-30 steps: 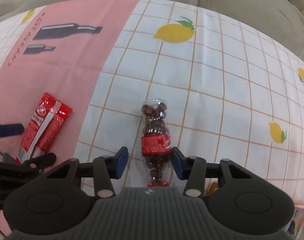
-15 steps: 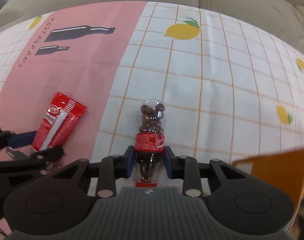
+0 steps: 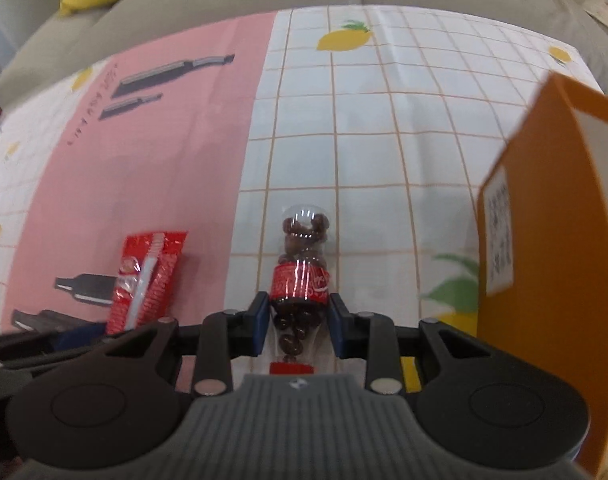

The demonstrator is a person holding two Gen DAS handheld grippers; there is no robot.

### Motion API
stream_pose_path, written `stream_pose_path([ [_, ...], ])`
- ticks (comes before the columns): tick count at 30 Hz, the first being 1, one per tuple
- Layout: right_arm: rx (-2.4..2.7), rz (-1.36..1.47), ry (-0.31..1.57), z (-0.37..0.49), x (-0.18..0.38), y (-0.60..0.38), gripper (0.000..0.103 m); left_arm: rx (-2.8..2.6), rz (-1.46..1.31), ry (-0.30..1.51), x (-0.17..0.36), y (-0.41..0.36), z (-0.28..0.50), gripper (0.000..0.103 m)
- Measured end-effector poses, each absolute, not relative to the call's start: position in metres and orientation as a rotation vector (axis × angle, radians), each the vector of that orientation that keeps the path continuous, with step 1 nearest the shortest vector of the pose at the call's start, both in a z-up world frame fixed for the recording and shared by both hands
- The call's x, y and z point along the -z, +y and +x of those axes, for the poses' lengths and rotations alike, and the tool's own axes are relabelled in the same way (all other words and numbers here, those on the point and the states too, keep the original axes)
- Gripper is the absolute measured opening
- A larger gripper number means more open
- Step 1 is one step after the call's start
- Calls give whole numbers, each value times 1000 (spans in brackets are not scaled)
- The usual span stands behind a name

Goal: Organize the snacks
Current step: 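Lift both items and carry them over the orange box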

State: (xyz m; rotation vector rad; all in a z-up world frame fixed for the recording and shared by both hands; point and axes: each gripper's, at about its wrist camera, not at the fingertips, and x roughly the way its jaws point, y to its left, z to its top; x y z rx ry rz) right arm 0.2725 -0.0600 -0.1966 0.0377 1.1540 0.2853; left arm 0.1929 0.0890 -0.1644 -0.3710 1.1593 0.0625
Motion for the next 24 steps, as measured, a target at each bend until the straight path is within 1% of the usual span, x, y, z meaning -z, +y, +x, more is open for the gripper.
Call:
stream_pose_path([
  [6,-303,117,1039,230,169,-74,29,-50,-458,1077,138,94,155,39],
  [12,-319,242,939,185,134,-98,29,-14,-455,1004,101,88,128,39],
  [20,-329,354,817,126,88,-134,29,70,-356,903,48,50,105,39],
  [24,-298,399,775,106,75,-164,29,105,-299,878,33,26,100,39],
])
